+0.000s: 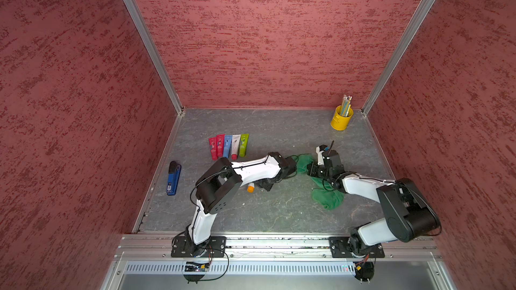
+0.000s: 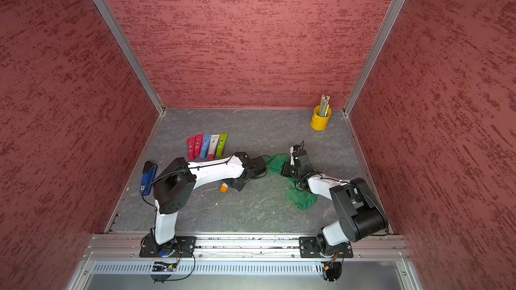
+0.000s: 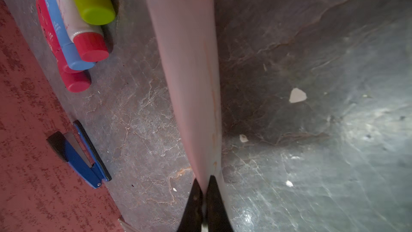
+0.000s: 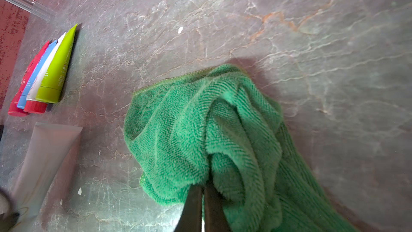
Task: Wipe the surface of the toothpaste tube
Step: Adjust the toothpaste at the center of the board.
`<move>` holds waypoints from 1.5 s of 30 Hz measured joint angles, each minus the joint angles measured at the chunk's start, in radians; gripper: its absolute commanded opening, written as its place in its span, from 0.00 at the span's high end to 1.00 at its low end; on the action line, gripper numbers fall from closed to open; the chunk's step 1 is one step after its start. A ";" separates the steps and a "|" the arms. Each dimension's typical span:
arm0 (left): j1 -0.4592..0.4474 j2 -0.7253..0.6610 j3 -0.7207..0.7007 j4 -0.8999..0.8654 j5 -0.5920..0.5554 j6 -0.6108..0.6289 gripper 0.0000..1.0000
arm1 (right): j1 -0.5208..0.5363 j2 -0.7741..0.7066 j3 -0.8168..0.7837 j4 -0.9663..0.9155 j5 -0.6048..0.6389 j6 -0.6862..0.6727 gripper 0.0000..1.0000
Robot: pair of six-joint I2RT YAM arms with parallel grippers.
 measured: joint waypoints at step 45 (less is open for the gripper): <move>0.637 -0.497 -0.694 0.889 0.953 0.018 0.44 | 0.000 0.055 0.010 0.020 -0.034 0.000 1.00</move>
